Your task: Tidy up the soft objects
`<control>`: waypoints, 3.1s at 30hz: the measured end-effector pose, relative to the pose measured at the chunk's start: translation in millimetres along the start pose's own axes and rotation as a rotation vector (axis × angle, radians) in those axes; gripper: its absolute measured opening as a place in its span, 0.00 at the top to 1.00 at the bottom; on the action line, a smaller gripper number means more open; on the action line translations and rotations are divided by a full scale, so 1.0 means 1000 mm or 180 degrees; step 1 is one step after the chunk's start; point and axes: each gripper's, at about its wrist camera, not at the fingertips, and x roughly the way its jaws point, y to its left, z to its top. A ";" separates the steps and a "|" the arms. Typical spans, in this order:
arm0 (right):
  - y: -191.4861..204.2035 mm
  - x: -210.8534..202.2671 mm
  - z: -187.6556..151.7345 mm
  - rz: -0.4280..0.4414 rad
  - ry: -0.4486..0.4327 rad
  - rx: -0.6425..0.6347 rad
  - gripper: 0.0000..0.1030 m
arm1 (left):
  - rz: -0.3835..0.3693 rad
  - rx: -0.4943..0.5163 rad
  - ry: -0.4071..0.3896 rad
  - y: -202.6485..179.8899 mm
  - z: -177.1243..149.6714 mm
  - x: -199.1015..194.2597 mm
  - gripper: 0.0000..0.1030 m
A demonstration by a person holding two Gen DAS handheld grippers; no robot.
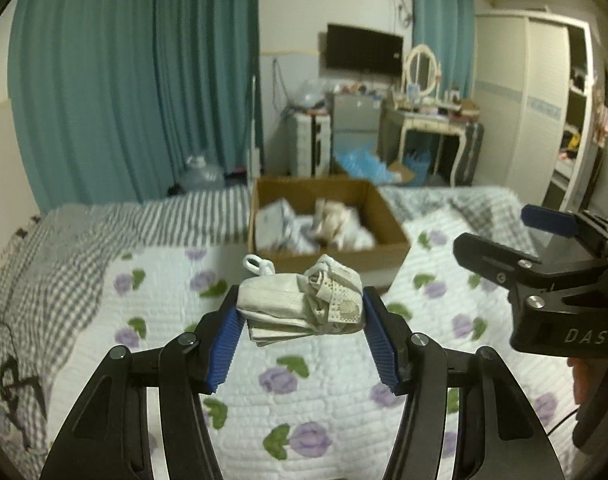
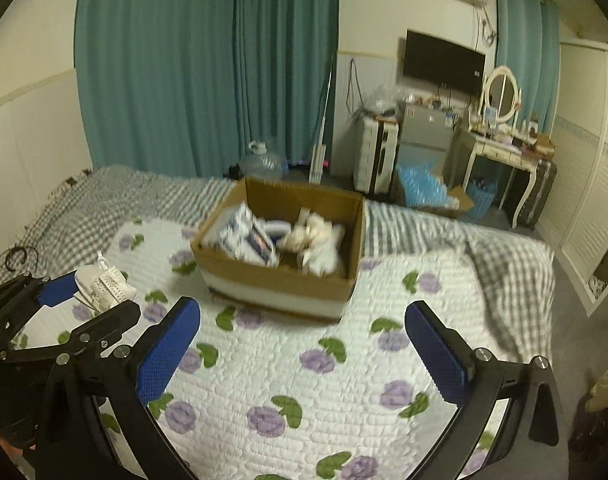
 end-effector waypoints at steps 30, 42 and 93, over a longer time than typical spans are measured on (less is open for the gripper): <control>-0.085 0.194 0.111 -0.0092 0.0036 0.0185 0.00 | -0.0064 0.0044 0.0057 0.023 0.119 0.223 0.45; -0.103 0.225 0.100 -0.0168 0.0122 0.0250 0.00 | -0.0012 0.0129 0.0041 0.020 0.118 0.243 0.16; -0.010 0.024 -0.034 -0.0076 -0.0834 0.0214 0.00 | 0.0560 -0.0213 -0.1109 0.061 -0.025 0.009 0.00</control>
